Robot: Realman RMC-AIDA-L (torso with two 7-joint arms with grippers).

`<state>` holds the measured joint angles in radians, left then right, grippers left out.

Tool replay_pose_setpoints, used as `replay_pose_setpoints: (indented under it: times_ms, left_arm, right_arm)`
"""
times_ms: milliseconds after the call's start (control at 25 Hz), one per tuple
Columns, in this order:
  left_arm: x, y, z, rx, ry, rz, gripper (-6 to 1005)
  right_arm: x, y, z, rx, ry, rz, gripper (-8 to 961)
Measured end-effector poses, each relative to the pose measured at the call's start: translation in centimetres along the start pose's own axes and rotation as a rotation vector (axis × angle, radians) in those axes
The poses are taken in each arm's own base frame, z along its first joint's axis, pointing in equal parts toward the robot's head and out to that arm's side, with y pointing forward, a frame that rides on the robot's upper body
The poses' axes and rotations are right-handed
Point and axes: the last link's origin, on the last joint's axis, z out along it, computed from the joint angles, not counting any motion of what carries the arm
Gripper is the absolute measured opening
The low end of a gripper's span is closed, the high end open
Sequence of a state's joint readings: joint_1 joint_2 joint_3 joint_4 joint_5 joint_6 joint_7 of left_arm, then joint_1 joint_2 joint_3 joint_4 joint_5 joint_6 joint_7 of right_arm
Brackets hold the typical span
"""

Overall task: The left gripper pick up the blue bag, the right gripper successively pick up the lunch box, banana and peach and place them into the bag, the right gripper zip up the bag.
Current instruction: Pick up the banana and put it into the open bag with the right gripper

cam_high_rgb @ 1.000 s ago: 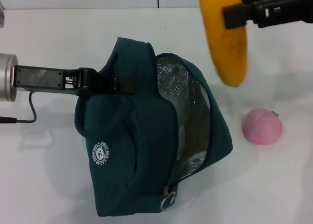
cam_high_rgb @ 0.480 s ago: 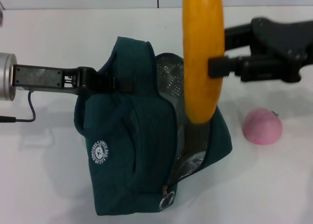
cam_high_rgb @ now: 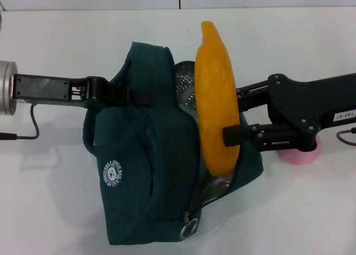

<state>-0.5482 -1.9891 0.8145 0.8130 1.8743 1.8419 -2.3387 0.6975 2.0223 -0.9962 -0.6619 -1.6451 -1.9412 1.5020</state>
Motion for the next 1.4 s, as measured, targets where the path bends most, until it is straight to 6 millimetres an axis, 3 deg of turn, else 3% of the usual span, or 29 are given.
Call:
replay_pose_setpoints:
  times_ms: [680,880,1160,1400]
  left_arm:
    - [-0.1,0.0,-0.1,-0.002,0.008,-0.009,41]
    - [-0.1,0.0,-0.1,-0.004,0.007,-0.008,41]
    - [0.0,0.0,-0.2,-0.005,0.015,-0.011,41]
    - [0.2,0.1,-0.4,-0.008,0.024,-0.009,41]
  right_arm:
    - [1.2,-1.0,-0.1,0.088,-0.005,0.017,537]
    - [1.3,-1.3,-0.2,0.114,-0.007,0.017,648]
    - [1.3,-2.0,-1.2,0.205,-0.022,0.011,667]
    - [1.2,-3.1,-0.5,0.238,0.037,-0.005,683]
